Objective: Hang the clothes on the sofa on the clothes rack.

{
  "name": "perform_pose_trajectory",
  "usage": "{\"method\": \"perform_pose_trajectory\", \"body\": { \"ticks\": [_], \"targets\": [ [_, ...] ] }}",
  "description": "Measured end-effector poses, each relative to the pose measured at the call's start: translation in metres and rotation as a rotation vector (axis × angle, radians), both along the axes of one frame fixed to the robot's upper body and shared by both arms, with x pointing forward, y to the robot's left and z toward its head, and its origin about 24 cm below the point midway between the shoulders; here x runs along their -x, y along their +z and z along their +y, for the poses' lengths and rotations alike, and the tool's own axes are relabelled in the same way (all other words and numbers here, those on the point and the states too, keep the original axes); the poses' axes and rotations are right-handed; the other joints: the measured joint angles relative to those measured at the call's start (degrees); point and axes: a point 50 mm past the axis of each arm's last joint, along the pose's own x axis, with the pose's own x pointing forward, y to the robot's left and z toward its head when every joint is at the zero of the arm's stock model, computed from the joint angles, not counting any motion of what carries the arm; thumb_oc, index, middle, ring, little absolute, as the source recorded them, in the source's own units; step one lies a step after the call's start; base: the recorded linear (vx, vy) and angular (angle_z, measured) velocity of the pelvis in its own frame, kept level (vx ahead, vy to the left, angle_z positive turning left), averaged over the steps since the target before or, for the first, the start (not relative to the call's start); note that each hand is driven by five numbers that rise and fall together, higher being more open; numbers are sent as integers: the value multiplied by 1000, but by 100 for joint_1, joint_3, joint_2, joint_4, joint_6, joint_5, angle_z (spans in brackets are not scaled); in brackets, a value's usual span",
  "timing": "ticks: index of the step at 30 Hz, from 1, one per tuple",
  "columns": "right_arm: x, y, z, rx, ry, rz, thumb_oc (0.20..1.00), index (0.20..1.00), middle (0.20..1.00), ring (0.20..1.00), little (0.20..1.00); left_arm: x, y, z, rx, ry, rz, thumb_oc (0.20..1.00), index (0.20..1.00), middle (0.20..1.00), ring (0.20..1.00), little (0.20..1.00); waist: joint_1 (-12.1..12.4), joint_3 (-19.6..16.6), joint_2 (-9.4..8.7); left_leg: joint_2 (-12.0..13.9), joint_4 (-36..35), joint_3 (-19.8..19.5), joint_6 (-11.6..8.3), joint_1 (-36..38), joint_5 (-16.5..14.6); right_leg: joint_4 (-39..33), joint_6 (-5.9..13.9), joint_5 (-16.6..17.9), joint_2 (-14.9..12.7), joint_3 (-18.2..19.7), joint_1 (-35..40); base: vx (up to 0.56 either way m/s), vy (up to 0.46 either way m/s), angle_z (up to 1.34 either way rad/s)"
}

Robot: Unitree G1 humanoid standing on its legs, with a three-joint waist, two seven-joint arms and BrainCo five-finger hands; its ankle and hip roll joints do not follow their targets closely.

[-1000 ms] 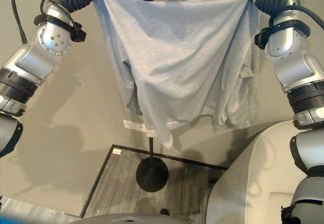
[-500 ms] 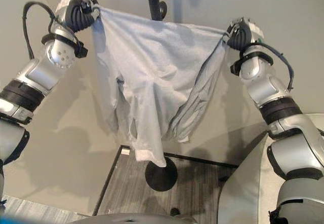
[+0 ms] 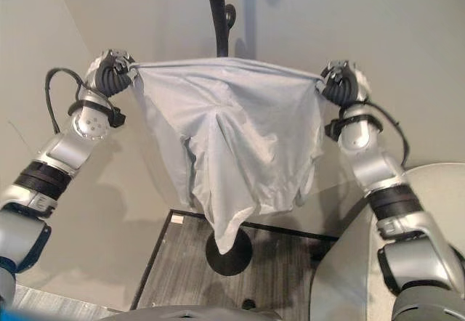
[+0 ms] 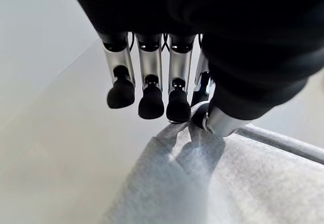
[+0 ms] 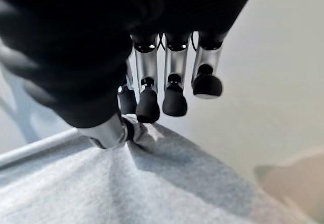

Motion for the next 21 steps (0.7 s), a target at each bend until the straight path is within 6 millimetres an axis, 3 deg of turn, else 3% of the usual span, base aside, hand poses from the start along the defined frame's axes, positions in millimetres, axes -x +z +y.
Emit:
{"method": "perform_pose_trajectory", "body": {
  "ticks": [6,10,11,12,13,21],
  "targets": [
    [1,-21,13,-30,30,48,200,200,200,200,200,8,-33,-9,69,-15,80,200,200,200,200,200,1,66,-92,9,0,21,-20,6,14,-1,3,-2,12,22,-6,0,0,0],
    [7,-42,21,-69,52,107,200,200,200,200,200,21,-70,-16,135,-28,183,200,200,200,200,200,9,99,-145,7,0,24,-9,9,7,2,3,-4,8,20,-2,0,0,0],
    [8,-47,23,-79,58,120,476,476,476,476,476,23,-77,-18,145,-36,206,576,576,576,576,576,10,101,-149,6,0,23,-7,13,5,1,5,-5,7,19,3,0,0,0],
    [9,-51,24,-86,59,132,896,896,896,896,896,25,-82,-21,157,-42,221,1000,1000,1000,1000,1000,11,106,-156,6,0,22,-6,19,5,-1,5,-5,5,18,10,0,0,0],
    [10,-55,25,-91,60,142,1000,1000,1000,1000,1000,26,-85,-22,164,-45,231,1000,1000,1000,1000,1000,17,112,-164,7,0,21,-6,20,5,-1,6,-6,6,17,11,0,0,0],
    [11,-59,27,-106,60,147,1000,1000,1000,1000,1000,27,-84,-11,256,-12,231,1000,1000,1000,1000,1000,20,150,-154,9,-1,19,18,123,-22,-8,12,-22,3,16,112,0,0,0]
  ]
}}
